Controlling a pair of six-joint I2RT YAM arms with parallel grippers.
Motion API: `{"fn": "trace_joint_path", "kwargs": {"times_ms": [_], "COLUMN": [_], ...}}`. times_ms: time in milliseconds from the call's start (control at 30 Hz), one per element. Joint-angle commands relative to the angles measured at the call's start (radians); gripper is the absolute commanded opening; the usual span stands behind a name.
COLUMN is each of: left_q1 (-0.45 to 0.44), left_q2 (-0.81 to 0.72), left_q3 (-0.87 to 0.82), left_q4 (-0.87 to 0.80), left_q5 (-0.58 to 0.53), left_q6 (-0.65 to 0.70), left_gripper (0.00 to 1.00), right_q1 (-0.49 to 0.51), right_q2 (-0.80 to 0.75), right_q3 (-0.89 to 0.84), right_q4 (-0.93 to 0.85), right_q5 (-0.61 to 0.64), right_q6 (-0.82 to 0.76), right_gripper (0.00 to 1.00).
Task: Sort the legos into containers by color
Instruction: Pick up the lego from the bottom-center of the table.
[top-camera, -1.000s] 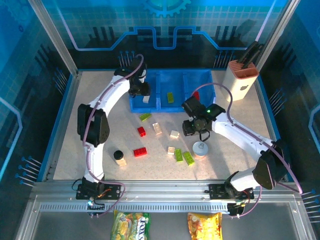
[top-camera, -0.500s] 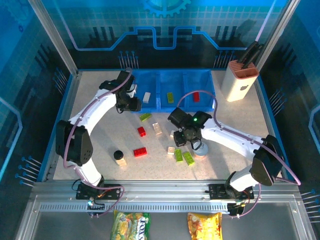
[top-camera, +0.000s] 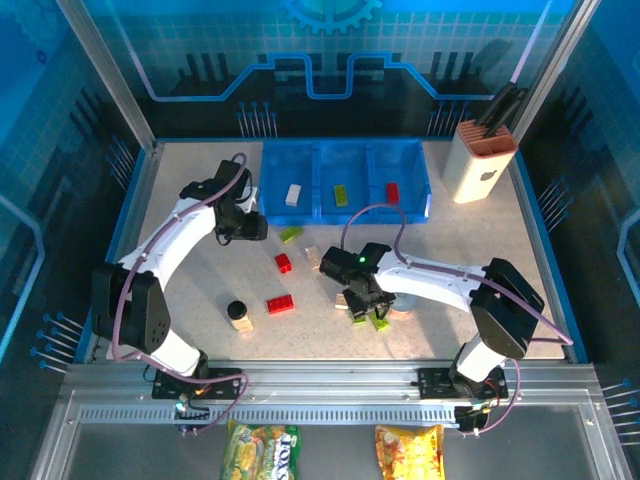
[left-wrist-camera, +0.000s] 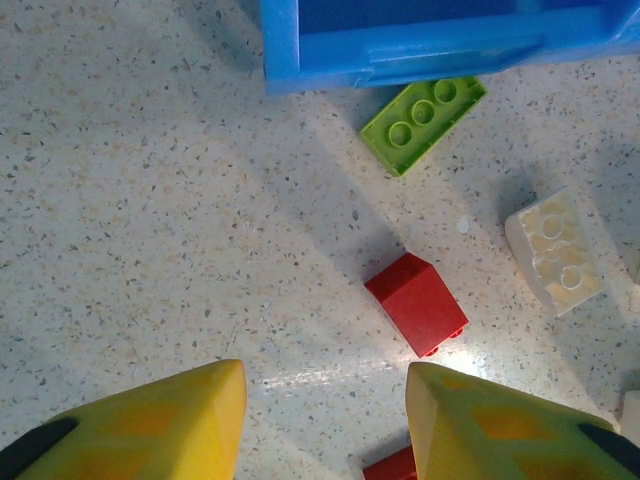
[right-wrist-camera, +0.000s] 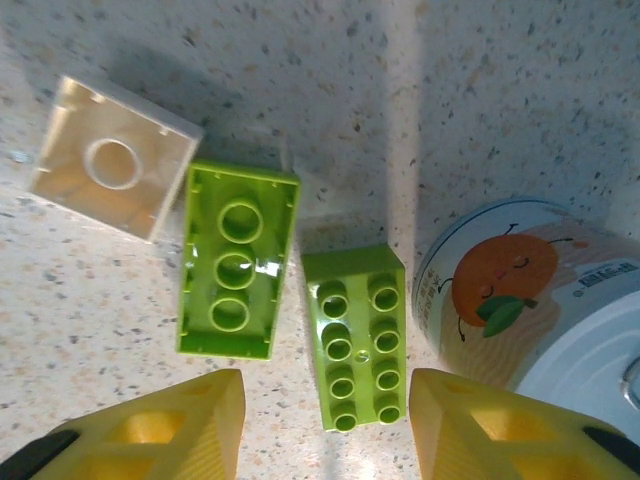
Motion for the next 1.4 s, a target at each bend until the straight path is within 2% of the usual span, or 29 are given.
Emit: {"fn": "trace_joint_path", "kwargs": {"times_ms": [0, 367, 867, 1367], "left_q1": [0.011, 0.033, 0.045, 0.045], "left_q2": [-0.021, -0.011, -0.017, -0.015], "left_q3": [-0.018, -0.037, -0.047, -0.051], "left_q4": [0.053, 0.07, 0.072, 0.073], "left_q5": [0.034, 0.07, 0.073, 0.072], "left_q6": [0.018, 0.026, 0.035, 0.036], "left_gripper": [0.47, 0.45, 0.45, 0.45], "right_q1": [0.012, 0.011, 0.003, -0.017], "right_q2": [0.017, 0.083, 0.122, 0.141], "right_q3": [-0.024, -0.053, -0.05, -0.081], "right_q4": [0.004, 0.052, 0.003, 0.055], "right_q5": [0.018, 0.003, 0.067, 0.02], "right_q6": [0.034, 0.034, 0.044, 0.033], "right_gripper": [0.49, 0.51, 0.47, 0.46]}}
